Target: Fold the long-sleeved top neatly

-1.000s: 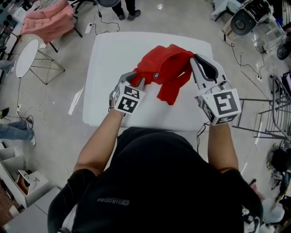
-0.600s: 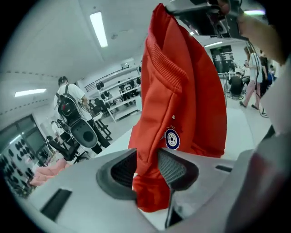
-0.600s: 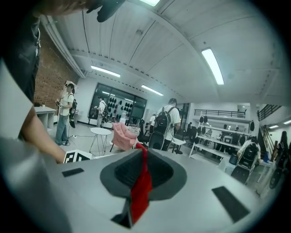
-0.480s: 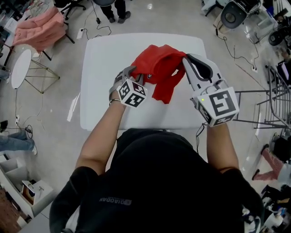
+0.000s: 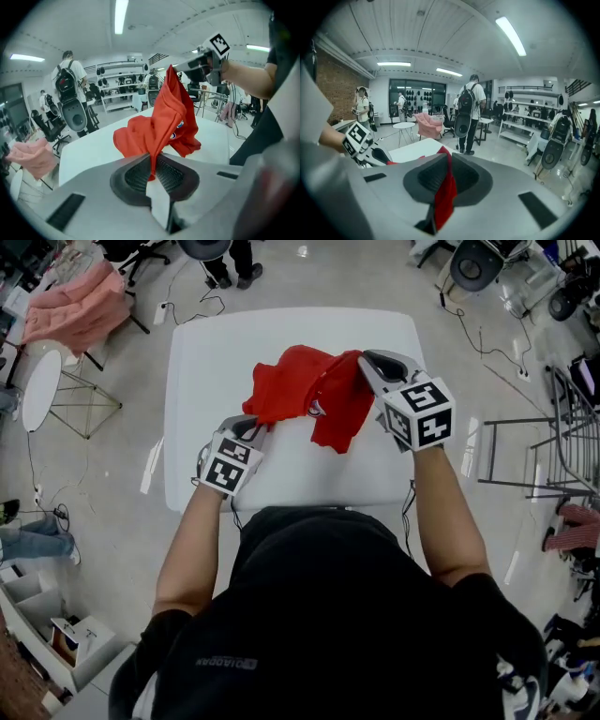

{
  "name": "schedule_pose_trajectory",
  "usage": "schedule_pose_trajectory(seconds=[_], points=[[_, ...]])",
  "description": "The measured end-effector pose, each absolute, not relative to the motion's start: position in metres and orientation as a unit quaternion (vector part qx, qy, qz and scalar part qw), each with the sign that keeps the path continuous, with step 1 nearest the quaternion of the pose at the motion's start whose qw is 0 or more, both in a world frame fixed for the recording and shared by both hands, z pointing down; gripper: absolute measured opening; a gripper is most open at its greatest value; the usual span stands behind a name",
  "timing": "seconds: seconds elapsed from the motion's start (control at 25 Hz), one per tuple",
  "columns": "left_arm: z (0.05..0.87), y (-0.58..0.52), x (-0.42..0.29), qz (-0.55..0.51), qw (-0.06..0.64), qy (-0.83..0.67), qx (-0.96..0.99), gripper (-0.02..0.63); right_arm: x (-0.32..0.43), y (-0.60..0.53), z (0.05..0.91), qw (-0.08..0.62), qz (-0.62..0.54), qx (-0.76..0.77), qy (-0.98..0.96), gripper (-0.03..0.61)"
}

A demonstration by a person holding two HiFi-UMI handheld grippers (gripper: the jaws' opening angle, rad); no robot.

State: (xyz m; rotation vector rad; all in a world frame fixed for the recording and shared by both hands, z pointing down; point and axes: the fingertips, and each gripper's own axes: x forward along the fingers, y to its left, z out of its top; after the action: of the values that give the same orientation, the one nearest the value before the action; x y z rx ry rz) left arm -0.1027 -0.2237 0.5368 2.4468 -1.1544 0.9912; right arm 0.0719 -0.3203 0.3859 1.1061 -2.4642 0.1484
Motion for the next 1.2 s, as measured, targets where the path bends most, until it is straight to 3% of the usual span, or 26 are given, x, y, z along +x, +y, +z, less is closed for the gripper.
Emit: schedule_pose_trajectory(seconds=[0.24,0.4,0.64,0.76,0.88,1.2], points=[[0.535,-0.195,-0.163,0.303,0.196,-0.457,0.813,0.029,0.033,-0.331,0.489,0.286,0.129,0.324,-0.893,0.038],[0.536,-0.201,-0.189,0.264,0.233,-0.499,0.792,0.031,0.010,-0.325,0.531,0.326,0.177,0.269,-0.889,0.079],[0.541,-0.210,-0.203,0.250,0.253,-0.516,0.779,0.031,0.036,-0.324,0.496,0.220,0.248,0.247,-0.910,0.106],[0.545,-0.214,-0.203,0.257,0.253,-0.516,0.777,0.031,0.073,-0.322,0.492,0.225,0.232,0.276,-0.905,0.099],[0.547,-0.217,-0.204,0.257,0.253,-0.516,0.777,0.031,0.094,-0.305,0.504,0.273,0.192,0.289,-0.897,0.106],[0.540,-0.219,-0.202,0.265,0.232,-0.510,0.785,0.031,0.078,-0.252,0.523,0.375,0.096,0.276,-0.880,0.170]])
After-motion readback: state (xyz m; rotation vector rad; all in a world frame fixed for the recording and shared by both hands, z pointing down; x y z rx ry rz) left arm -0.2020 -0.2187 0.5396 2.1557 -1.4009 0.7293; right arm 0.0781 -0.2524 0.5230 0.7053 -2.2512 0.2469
